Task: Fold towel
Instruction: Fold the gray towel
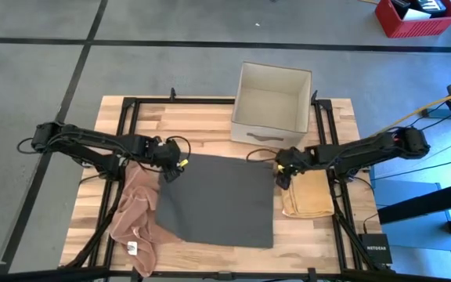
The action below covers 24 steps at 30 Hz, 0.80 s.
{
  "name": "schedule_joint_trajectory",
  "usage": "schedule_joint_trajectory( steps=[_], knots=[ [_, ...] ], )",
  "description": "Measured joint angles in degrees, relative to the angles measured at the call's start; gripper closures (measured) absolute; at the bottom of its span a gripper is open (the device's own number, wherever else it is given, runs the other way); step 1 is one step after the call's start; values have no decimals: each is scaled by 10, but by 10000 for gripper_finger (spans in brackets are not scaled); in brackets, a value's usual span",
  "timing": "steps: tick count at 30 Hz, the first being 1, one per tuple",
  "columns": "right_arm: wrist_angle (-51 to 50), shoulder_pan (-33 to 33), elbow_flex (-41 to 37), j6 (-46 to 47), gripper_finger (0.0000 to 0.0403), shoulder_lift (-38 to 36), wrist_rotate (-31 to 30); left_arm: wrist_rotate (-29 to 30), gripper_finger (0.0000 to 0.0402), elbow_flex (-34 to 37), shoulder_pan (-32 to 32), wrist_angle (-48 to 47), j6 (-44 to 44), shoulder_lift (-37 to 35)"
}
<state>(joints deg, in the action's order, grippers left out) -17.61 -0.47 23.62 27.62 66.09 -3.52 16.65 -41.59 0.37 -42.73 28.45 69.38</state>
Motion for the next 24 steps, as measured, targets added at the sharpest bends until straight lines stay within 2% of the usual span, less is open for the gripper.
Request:
schedule_joint_trajectory(
  steps=[4, 9, 12, 19, 24],
  knots=[
    [41, -21, -9, 31, 164, 5, 2, 0, 229, 3, 6, -1, -6, 0],
    [46, -26, -10, 57, 178, 17, 20, 0, 229, 3, 6, -1, -17, 0],
    [46, -26, -9, 82, 200, 31, 35, 0, 229, 3, 6, -1, -17, 0],
    [76, -26, -9, 86, 251, 52, 27, 0, 229, 3, 5, -2, -22, 0],
    [73, -26, -9, 71, 305, 52, 27, -3, 229, 0, 9, -7, -6, -2]
  ],
)
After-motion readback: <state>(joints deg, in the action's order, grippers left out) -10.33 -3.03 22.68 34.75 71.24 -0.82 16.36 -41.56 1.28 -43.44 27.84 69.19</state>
